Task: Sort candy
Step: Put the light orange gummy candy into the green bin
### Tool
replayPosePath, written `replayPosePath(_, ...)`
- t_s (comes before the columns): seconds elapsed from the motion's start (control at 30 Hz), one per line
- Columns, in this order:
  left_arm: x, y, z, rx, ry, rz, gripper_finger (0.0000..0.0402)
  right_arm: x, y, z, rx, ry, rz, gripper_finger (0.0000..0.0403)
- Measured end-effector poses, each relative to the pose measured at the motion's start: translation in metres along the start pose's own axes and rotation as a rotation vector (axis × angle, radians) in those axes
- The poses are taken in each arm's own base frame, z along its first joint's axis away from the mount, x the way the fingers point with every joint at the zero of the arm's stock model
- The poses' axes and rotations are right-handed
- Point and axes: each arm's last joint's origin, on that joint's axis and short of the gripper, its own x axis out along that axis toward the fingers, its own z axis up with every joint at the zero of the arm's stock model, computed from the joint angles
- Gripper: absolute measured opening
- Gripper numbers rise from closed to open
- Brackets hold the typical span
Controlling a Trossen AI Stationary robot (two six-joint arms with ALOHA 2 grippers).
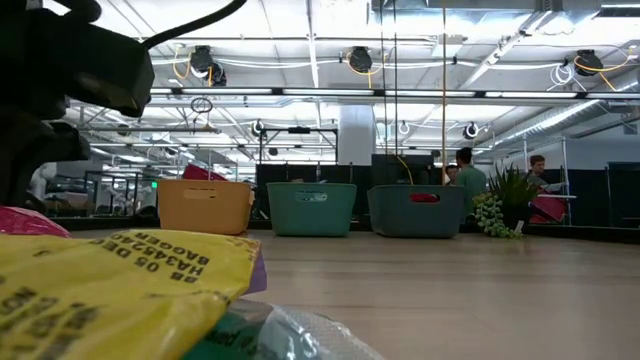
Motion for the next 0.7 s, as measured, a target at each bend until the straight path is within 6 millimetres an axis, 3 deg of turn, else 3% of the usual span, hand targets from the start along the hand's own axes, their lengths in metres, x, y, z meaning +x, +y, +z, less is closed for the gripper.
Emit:
replayPosePath(0.33,-0.038,0.004,0.036,0.011,0.058,0.116,0.0003,0.0,-0.001,0.002,0.001,-0.052,0.003,0.0203)
replayPosePath(0.5,-0.058,0.015,0.075,0.078,0.0,0.075,0.0003,0.016,-0.009,-0.005,0.071,-0.124,0.041,0.0203)
replayPosePath(0.7,-0.083,0.048,0.129,0.178,-0.094,0.048,0.0002,0.045,-0.02,-0.02,0.177,-0.103,0.131,0.0203)
